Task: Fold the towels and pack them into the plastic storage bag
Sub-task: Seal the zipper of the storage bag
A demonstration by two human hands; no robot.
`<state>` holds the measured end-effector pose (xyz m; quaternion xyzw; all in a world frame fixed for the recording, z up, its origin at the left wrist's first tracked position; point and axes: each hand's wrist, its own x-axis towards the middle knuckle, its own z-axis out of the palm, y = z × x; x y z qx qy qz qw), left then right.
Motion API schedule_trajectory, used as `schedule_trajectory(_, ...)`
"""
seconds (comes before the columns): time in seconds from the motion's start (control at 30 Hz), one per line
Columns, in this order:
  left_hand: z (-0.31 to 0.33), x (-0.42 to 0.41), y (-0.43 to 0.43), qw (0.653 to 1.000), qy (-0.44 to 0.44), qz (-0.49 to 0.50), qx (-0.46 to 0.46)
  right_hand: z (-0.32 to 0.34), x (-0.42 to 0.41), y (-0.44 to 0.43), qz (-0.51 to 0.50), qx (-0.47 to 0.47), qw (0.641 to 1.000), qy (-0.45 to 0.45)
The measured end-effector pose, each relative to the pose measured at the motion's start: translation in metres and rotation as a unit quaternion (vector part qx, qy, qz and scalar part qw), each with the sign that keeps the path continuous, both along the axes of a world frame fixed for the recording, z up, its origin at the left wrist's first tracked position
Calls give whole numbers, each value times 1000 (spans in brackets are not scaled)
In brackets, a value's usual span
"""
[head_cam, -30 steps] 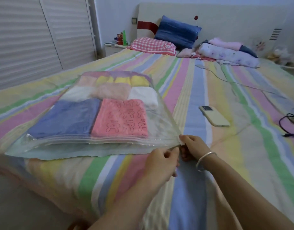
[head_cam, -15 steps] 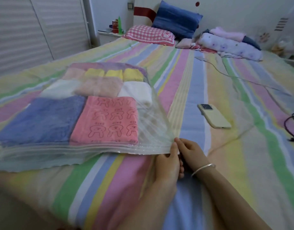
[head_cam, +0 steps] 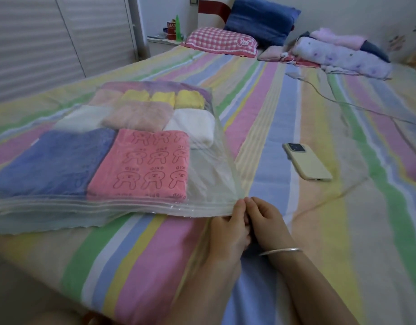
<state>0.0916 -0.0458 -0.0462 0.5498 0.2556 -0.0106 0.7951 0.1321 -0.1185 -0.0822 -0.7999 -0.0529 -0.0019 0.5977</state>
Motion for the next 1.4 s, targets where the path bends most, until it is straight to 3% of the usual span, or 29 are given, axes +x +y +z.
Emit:
schedule_trajectory(0.27, -5, 1, 19, 998, 5, 35, -55, 3, -2, 2, 6, 114, 991, 71)
schedule_trajectory(0.57, 0, -16, 81, 996, -14, 47, 75, 10, -6, 4, 29, 140, 986, 88)
schedule_trajectory(0.77, -2, -22, 102, 994, -13, 85, 66, 12, -7, 7, 3, 144, 984, 104)
schedule_trajectory(0.83, -3, -22, 100, 994, -17, 95, 57, 16, -10, 14, -51, 185, 973, 127)
schedule_trajectory(0.93, -4, -20, 97, 995, -9, 87, 39, 24, -27, 41, -94, 277, 926, 237)
schedule_trajectory(0.97, -5, -20, 97, 996, -3, 86, 35, 28, -36, 55, -69, 275, 922, 263)
schedule_trajectory(1.07, -8, -20, 96, 995, 10, 91, 37, 32, -49, 95, -12, 178, 953, 245)
schedule_trajectory(1.27, -1, -24, 92, 993, 19, 112, 42, 29, -35, 108, -92, 62, 981, 160)
schedule_trajectory(1.4, 4, -27, 65, 992, 12, 110, 54, 32, -38, 81, -108, 76, 979, 158)
